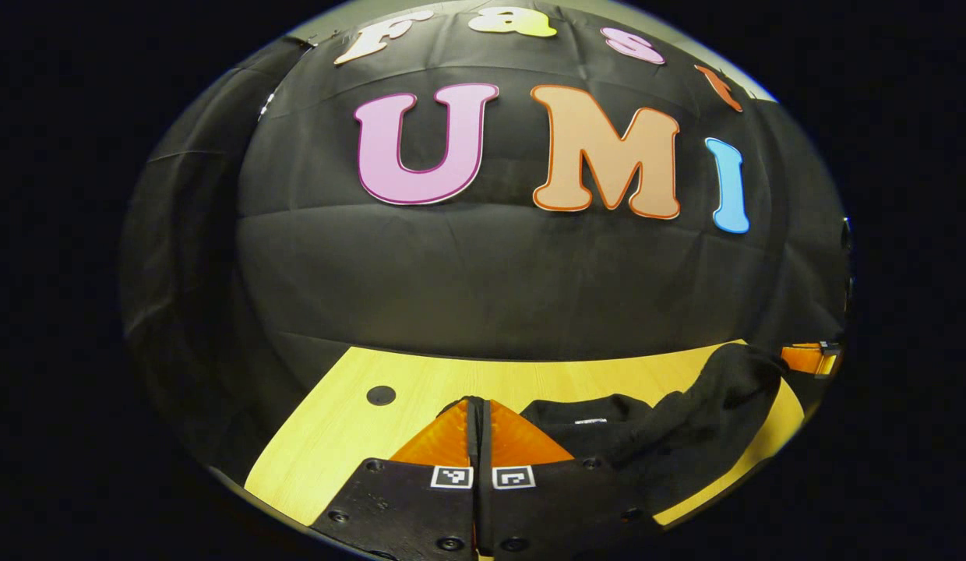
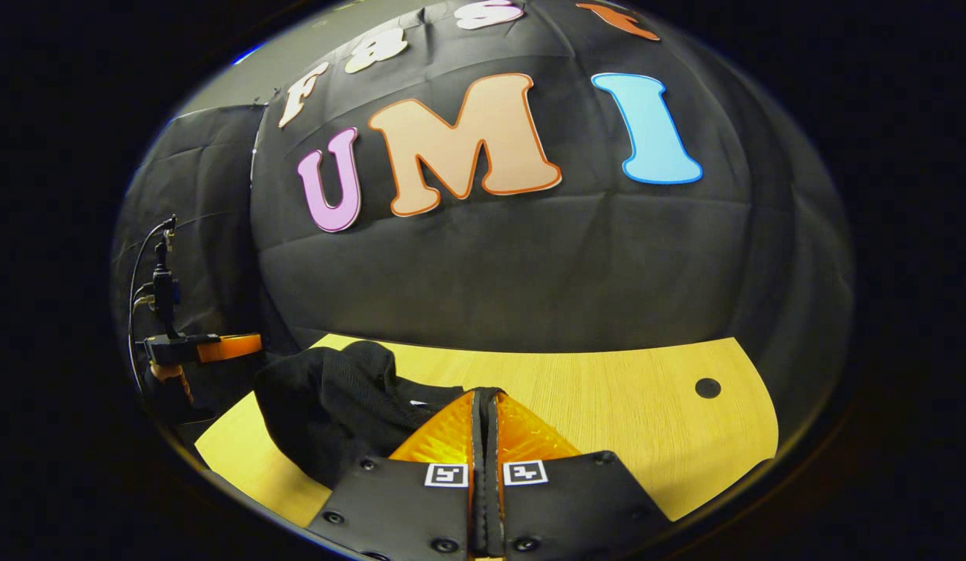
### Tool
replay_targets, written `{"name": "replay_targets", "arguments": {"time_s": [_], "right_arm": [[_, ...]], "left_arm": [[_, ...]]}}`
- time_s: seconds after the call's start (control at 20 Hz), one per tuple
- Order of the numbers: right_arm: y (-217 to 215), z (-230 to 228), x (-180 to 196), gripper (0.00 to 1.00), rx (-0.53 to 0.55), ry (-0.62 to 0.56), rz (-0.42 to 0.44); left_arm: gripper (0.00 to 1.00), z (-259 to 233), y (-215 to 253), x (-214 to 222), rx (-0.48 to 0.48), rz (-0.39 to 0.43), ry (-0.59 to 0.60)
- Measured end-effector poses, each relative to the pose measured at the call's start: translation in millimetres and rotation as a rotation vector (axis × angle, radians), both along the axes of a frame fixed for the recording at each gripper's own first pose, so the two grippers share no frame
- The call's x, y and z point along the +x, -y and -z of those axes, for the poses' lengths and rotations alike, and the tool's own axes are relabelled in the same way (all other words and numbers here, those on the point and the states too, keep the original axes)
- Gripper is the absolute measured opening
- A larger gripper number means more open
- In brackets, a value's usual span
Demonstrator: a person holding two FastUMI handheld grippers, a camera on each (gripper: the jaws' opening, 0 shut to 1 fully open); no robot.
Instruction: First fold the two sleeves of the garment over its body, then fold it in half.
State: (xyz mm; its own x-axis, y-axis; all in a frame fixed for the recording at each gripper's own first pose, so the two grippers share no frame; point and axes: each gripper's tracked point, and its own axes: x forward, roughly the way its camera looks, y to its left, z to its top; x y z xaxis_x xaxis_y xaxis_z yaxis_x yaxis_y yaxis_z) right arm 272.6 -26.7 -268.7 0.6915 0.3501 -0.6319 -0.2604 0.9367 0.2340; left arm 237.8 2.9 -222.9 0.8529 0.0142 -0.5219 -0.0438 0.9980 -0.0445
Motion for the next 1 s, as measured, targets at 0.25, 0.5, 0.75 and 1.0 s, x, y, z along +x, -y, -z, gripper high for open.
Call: {"name": "replay_targets", "arguments": {"time_s": [0.25,0.5,0.75,1.0], "right_arm": [[1.9,21.9,19.7,0.02,-0.024,-0.035,0.029],[27.7,-7.4,41.6,0.99,-0.143,0.121,0.121],[32.7,-38.9,24.2,0.99,-0.138,0.178,0.136],[33.6,-80.3,-21.7,0.99,-0.128,0.238,0.169]], "left_arm": [[0.0,20.2,-11.4,22.5,0.115,-0.041,-0.022],[0.94,-30.0,-11.0,41.8,0.123,-0.106,0.164],[0.9,-68.7,-10.1,19.3,0.132,-0.101,0.22],[0.9,-102.6,-1.8,-23.1,0.127,-0.076,0.269]]}}
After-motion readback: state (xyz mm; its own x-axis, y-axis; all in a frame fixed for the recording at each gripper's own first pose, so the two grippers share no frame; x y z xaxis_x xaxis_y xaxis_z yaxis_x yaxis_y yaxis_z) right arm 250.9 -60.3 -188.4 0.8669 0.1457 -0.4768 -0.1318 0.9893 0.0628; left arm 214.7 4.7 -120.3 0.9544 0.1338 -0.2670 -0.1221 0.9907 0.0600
